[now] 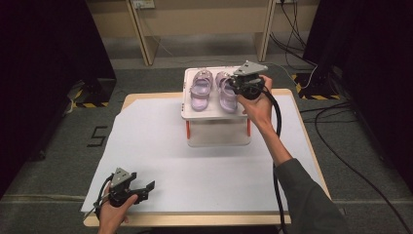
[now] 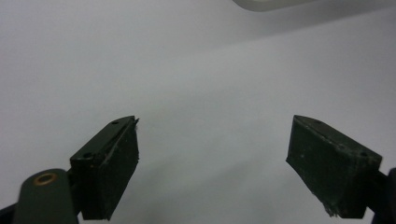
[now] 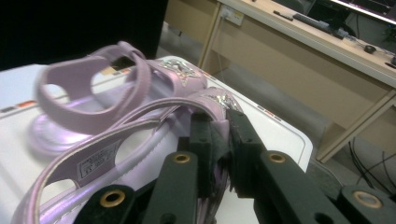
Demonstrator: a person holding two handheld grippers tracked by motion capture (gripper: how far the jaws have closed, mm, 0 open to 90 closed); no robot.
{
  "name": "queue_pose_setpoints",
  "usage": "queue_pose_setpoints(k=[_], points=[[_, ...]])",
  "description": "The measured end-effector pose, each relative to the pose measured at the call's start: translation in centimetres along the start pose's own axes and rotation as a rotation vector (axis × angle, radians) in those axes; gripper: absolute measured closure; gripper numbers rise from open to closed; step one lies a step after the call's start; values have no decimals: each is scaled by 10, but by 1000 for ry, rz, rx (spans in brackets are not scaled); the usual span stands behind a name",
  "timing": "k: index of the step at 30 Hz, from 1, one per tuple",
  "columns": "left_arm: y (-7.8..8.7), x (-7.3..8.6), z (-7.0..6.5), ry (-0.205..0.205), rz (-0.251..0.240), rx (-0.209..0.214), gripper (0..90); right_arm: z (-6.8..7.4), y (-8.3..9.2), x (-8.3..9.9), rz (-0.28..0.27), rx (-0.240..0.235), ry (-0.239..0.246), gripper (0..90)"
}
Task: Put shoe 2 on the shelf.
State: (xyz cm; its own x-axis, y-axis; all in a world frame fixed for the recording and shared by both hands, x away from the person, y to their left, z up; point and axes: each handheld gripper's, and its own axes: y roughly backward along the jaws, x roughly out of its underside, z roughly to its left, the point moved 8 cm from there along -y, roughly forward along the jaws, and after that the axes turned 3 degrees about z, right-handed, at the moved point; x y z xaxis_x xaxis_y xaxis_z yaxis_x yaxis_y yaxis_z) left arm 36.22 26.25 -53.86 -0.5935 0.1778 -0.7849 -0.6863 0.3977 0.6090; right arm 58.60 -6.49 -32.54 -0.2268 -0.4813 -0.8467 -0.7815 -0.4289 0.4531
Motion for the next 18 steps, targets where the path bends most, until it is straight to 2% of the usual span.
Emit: queue_pose_setpoints(k=[7,14,18], points=[[0,0,0,-4,1,0,160,-6,-19,-1,32,47,31,824],[1,-1,0,-9,3,1,160,-3,-30,-4,61,78,59,824],[1,-1,-1,-8,2,2,159,2,-34,-6,74,98,113,816]])
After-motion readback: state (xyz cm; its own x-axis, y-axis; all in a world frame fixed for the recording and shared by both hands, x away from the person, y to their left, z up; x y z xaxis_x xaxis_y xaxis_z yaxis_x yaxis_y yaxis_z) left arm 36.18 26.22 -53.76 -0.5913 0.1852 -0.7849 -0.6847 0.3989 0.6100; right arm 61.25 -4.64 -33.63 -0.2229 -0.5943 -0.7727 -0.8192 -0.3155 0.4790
